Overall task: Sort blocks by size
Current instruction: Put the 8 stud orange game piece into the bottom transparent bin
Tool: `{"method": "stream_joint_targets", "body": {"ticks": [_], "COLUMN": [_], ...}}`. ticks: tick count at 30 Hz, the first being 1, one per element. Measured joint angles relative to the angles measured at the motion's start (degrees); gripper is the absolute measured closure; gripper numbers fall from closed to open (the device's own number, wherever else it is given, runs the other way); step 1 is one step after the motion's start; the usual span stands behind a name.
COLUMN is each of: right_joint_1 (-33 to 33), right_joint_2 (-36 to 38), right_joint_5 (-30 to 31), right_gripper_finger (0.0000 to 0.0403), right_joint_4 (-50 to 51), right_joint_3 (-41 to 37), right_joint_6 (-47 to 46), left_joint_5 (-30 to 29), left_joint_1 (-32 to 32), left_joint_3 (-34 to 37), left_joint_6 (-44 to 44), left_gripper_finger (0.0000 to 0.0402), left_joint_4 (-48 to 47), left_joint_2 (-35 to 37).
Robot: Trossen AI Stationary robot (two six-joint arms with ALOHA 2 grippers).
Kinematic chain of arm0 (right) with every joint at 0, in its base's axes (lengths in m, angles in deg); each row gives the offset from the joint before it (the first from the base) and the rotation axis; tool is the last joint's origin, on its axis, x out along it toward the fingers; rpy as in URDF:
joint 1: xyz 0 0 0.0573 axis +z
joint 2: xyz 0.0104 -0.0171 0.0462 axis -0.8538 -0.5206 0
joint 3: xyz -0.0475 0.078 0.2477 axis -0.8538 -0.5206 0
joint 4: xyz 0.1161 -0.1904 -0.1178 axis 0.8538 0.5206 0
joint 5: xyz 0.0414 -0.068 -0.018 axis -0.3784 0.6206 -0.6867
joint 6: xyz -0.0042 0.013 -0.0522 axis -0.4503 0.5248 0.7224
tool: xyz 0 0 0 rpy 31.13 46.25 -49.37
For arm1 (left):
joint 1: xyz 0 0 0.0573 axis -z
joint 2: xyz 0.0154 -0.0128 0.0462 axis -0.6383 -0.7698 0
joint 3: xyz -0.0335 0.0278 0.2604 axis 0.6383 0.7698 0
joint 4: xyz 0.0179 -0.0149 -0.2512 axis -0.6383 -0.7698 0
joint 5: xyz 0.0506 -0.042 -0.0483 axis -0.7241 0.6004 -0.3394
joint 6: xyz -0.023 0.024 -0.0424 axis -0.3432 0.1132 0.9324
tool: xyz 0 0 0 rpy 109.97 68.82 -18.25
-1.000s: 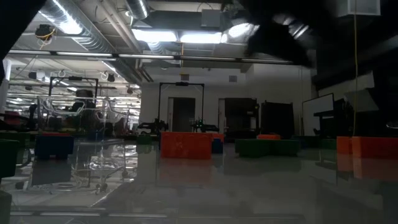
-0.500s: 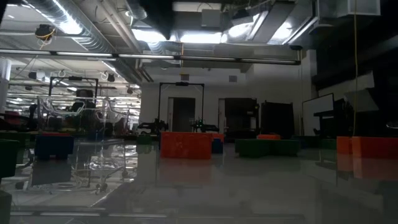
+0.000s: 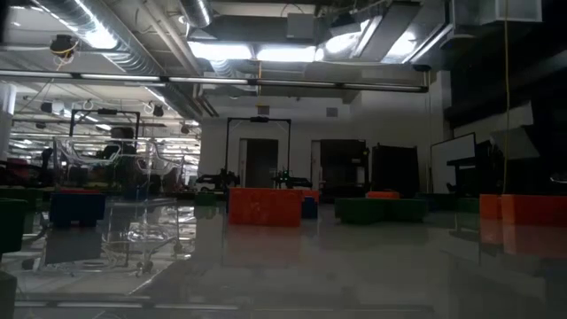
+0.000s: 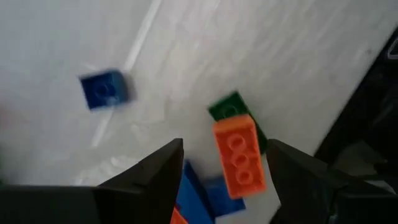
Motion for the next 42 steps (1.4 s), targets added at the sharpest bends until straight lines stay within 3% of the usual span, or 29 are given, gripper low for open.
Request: {"method": "stream_joint_targets", "body": {"ticks": [5,14,21,42], "right_joint_1": [-4.4,-12.3,-16.0,-16.9], "right_joint_2": [0.0,0.0,0.0,0.0], "right_joint_5": [0.9,2.2,2.2,2.2], "right_gripper_finger": [0.0231,0.0231,0.0231,0.0231], "right_joint_4": [-2.6,-9.2,-9.3,-10.6], "right_joint_3": [0.0,0.0,0.0,0.0], "right_joint_6": [2.1,20.2,27.4,30.5], "left_joint_5": [-0.2,1.2,1.3,1.3], "left_joint_1": [1.3,1.3,1.3,1.4], "left_joint_3": [2.6,7.1,9.0,9.0], "left_joint_6": [2.0,5.6,10.2,7.2], "left_gripper_finger": [0.0183,0.0183,0.0183,0.0183], "left_joint_4": [1.8,12.9,13.1,14.0], "left_joint_2": [0.0,-0.1,-0.1,-4.5]}}
